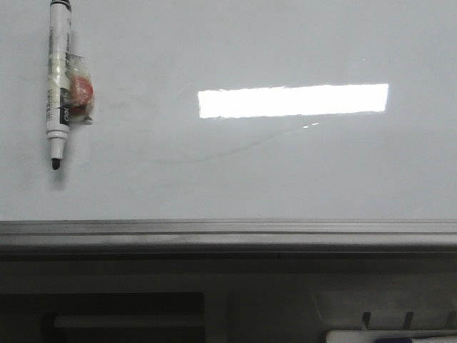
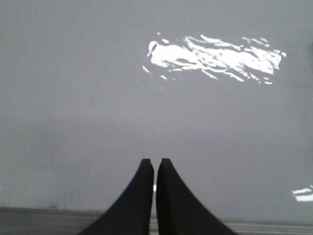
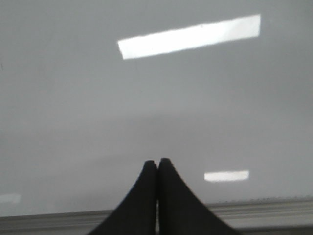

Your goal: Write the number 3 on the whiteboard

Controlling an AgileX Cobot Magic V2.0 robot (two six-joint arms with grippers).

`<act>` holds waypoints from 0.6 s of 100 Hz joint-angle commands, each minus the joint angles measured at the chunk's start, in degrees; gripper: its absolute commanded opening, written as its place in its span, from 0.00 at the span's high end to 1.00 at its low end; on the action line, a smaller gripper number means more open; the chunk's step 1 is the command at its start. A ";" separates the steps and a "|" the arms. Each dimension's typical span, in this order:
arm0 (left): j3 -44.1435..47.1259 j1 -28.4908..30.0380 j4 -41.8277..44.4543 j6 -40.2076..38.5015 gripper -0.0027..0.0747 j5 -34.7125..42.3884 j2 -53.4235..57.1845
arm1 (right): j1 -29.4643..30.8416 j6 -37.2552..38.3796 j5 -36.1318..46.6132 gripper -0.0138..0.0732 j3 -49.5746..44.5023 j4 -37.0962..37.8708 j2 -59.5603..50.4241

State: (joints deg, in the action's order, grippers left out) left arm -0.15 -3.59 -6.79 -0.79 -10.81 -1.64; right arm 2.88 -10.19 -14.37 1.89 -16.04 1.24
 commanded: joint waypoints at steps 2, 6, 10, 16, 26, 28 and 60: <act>-1.62 0.22 -1.53 -0.12 0.99 4.12 -4.77 | -0.11 -0.11 -0.60 0.91 4.63 -1.55 4.27; -1.76 0.22 -2.07 -0.12 0.99 4.54 -6.73 | -0.11 -0.11 -1.74 0.91 5.76 -1.55 6.20; -2.23 0.22 -2.10 -0.12 0.99 4.52 -8.57 | -0.11 -0.11 -3.14 0.91 7.03 -1.55 7.77; -3.45 0.22 -2.10 -0.12 0.99 4.42 -10.70 | -0.11 -0.11 -5.74 0.91 8.82 -1.43 10.44; -6.91 0.22 -2.18 -0.12 0.99 4.42 -13.34 | -0.11 -0.11 -9.33 0.91 11.67 -1.43 14.04; -7.75 0.22 -2.18 -0.12 0.99 4.42 -13.71 | -0.11 -0.11 -9.75 0.91 11.98 -1.43 14.73; -13.59 0.22 -3.21 -0.12 0.99 3.06 -14.74 | -0.85 -0.11 -10.18 0.91 13.28 -0.53 17.77</act>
State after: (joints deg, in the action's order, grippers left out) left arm -11.52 -3.59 -8.70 -0.79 -11.05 -15.53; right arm 2.53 -10.19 -27.59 13.15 -16.88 18.09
